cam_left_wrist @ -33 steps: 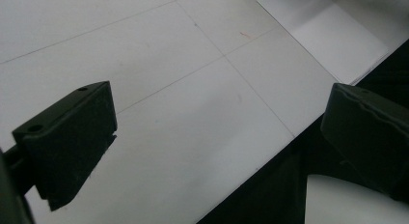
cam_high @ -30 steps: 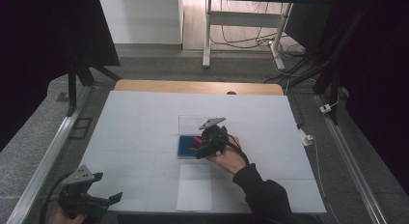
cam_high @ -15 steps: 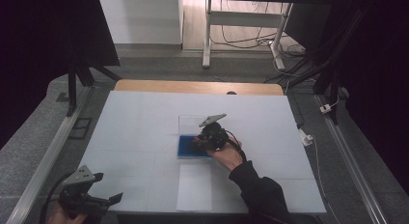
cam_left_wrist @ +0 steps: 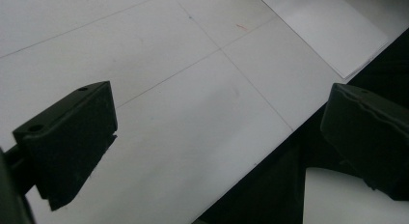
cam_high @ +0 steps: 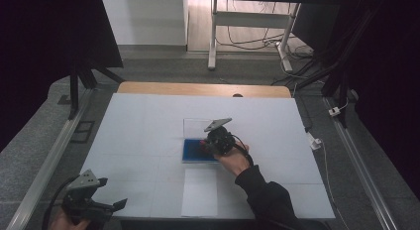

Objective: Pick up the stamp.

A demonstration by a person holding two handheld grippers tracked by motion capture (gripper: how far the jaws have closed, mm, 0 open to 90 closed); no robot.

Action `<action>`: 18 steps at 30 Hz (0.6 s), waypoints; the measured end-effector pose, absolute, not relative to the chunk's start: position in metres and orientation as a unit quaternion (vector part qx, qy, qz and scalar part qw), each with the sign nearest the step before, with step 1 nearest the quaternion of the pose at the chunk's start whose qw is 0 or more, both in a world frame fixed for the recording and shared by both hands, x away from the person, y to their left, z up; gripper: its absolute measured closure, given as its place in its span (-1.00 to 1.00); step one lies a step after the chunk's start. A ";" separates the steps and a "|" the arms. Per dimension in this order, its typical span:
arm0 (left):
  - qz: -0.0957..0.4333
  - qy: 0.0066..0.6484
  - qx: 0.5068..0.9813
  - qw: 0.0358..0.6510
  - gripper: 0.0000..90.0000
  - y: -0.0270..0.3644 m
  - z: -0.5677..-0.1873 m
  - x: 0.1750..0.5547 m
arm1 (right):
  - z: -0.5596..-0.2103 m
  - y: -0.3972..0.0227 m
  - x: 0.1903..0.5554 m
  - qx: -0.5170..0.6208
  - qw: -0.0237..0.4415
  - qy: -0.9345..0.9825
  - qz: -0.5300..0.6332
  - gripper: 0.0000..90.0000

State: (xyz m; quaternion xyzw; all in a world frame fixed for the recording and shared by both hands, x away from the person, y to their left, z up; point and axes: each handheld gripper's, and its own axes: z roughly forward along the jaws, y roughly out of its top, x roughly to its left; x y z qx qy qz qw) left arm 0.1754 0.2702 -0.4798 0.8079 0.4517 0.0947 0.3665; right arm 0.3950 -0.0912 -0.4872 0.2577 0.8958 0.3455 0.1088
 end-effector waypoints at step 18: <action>0.091 0.451 0.805 0.374 -1.00 0.272 -0.479 0.175 | -0.465 -0.108 0.383 0.245 0.112 0.891 0.365 0.76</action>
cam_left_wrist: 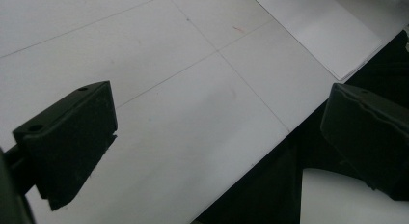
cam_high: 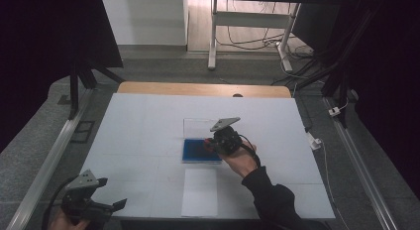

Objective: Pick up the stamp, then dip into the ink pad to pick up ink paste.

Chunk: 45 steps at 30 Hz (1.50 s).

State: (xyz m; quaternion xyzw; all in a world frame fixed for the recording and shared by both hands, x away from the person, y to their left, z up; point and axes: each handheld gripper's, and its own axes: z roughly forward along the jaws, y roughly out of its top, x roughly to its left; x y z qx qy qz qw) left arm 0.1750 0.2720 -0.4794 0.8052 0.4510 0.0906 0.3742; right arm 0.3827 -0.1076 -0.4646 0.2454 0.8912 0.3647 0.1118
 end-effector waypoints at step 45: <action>0.088 0.451 0.807 0.372 -1.00 0.272 -0.480 0.176 | -0.495 -0.107 0.393 0.252 0.165 0.897 0.323 0.78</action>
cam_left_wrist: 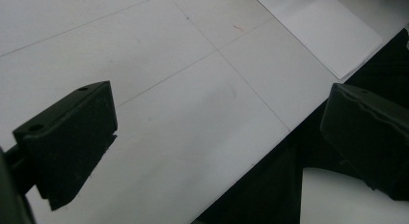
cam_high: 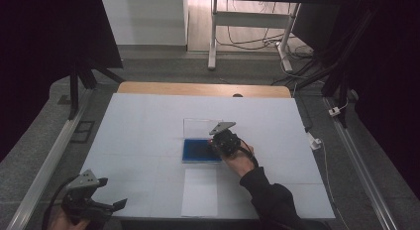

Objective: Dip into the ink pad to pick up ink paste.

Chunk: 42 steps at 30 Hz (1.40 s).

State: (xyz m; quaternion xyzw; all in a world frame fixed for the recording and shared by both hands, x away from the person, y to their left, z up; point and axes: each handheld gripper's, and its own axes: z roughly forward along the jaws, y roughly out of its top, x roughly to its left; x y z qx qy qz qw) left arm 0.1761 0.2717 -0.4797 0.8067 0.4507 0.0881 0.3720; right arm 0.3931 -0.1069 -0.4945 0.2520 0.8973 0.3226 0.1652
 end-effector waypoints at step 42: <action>0.086 0.457 0.802 0.375 -1.00 0.274 -0.480 0.177 | -0.479 -0.094 0.395 0.241 0.102 0.890 0.373 0.76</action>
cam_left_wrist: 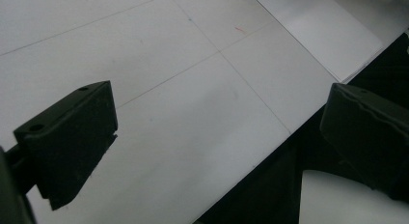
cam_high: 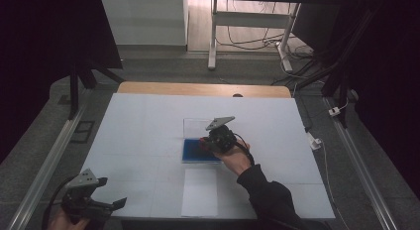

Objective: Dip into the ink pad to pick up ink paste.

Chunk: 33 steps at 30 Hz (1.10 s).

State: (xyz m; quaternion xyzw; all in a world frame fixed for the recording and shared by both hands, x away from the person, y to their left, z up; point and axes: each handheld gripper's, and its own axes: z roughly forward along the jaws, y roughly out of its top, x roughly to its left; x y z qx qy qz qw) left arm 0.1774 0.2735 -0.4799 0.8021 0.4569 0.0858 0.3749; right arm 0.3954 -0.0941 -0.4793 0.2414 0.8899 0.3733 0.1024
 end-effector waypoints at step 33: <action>0.085 0.457 0.803 0.374 -1.00 0.273 -0.480 0.178 | -0.500 -0.067 0.383 0.199 0.109 0.906 0.358 0.78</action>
